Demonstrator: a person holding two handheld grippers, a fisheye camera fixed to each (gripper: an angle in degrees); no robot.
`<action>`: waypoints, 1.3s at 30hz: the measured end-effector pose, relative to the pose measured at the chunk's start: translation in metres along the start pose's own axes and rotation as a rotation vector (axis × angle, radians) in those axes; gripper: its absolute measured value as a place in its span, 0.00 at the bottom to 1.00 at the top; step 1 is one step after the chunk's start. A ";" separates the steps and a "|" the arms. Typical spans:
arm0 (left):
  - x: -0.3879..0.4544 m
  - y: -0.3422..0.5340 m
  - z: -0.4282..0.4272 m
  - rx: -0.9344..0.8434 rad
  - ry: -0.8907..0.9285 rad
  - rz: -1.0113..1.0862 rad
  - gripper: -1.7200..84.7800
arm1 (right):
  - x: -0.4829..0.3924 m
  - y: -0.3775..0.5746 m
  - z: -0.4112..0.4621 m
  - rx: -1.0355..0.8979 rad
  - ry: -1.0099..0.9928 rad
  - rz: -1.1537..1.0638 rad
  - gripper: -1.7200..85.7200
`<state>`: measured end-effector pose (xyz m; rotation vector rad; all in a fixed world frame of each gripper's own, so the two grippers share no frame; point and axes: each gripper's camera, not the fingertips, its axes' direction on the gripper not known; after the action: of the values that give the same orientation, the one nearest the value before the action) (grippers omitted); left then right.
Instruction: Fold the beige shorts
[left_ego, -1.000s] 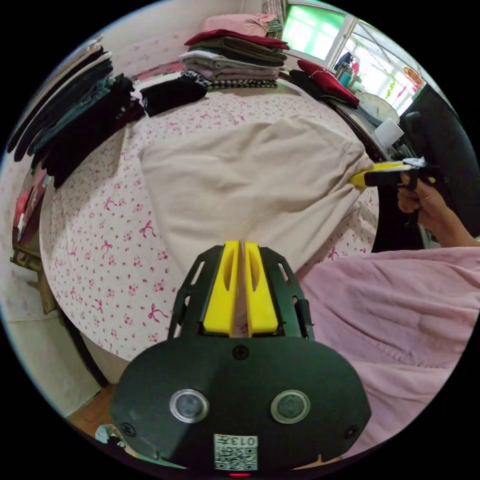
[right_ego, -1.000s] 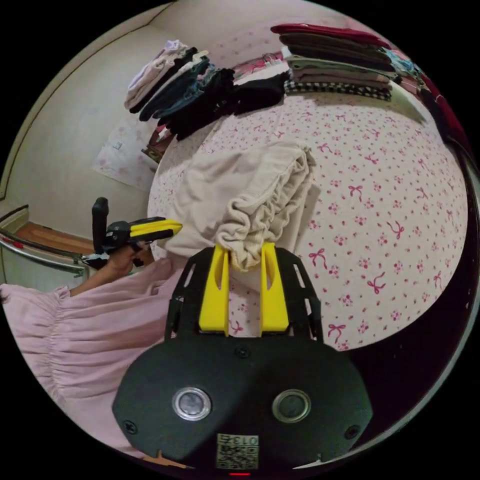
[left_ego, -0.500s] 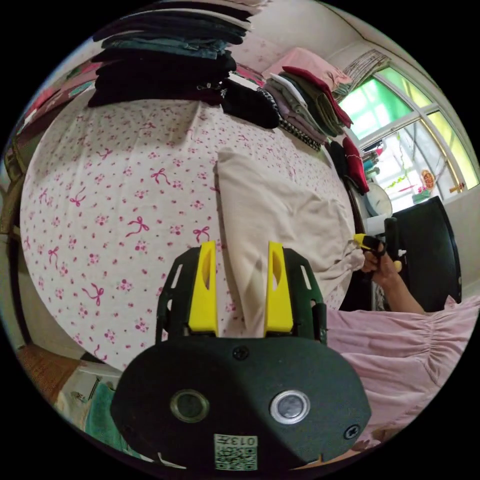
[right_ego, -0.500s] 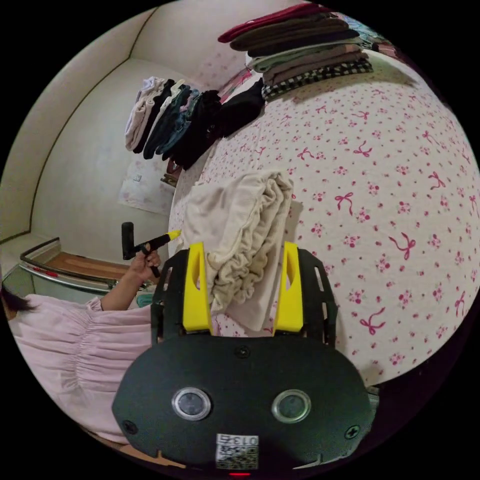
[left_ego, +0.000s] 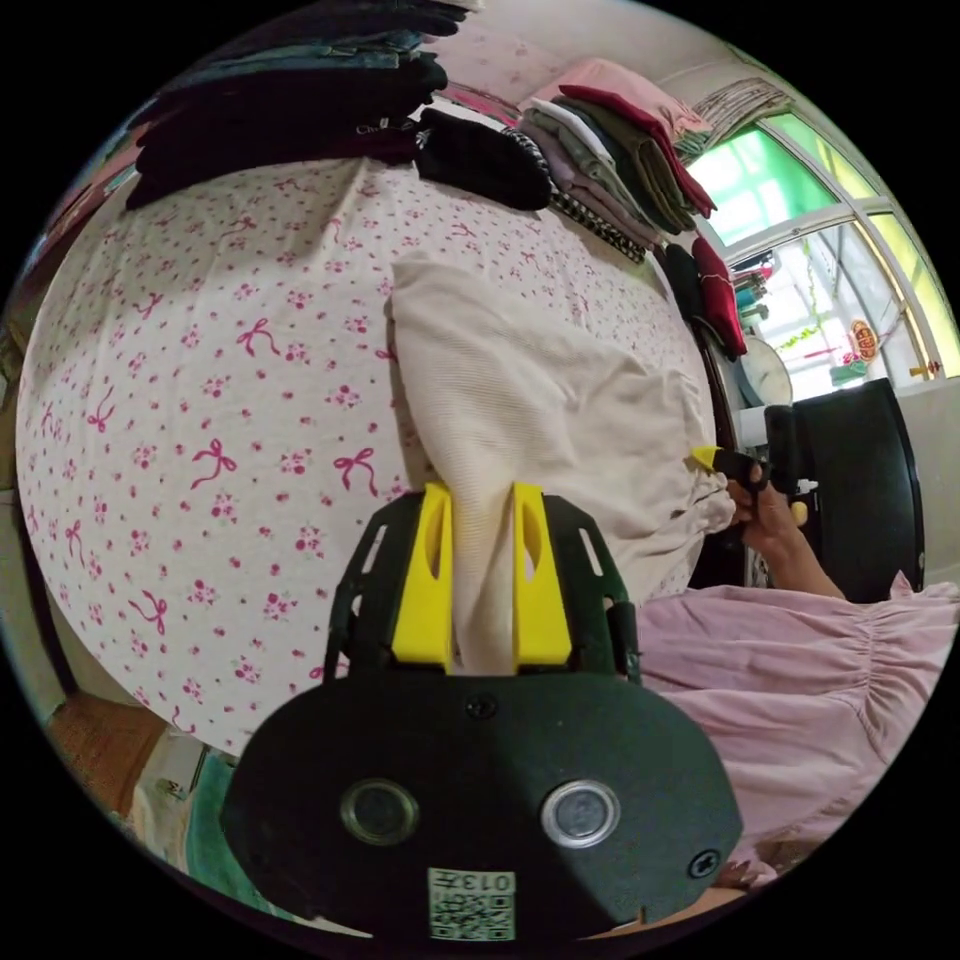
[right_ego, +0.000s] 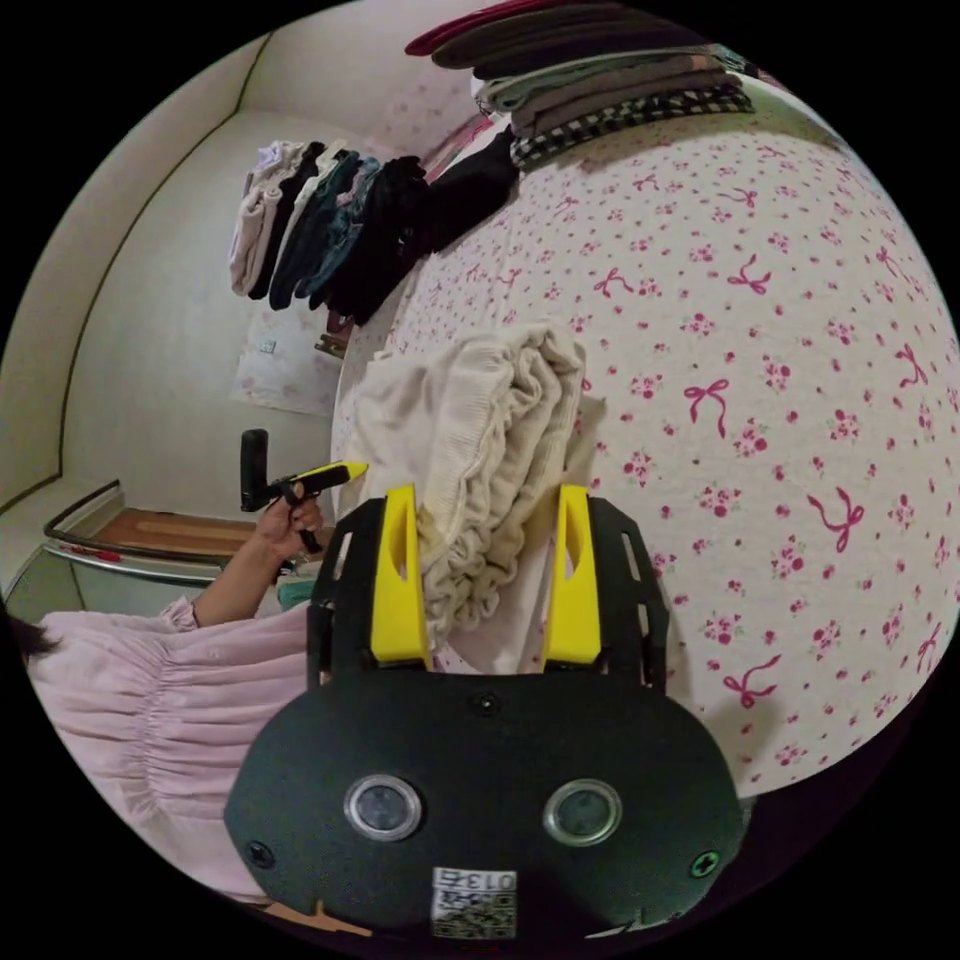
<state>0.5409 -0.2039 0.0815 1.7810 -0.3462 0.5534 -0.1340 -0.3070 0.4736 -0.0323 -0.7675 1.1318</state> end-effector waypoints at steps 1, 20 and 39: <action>0.005 -0.001 -0.002 0.005 -0.022 0.009 0.11 | 0.001 -0.002 -0.001 -0.007 0.001 -0.002 0.23; 0.016 -0.003 0.012 -0.004 -0.074 -0.023 0.10 | -0.002 -0.044 -0.030 -0.083 0.014 -0.126 0.16; 0.152 -0.008 -0.034 0.286 0.117 0.445 0.09 | -0.093 -0.047 -0.196 0.213 0.488 -0.441 0.13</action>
<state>0.6667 -0.1617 0.1638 1.9416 -0.6127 1.0617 -0.0046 -0.3363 0.2954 0.0379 -0.1987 0.7332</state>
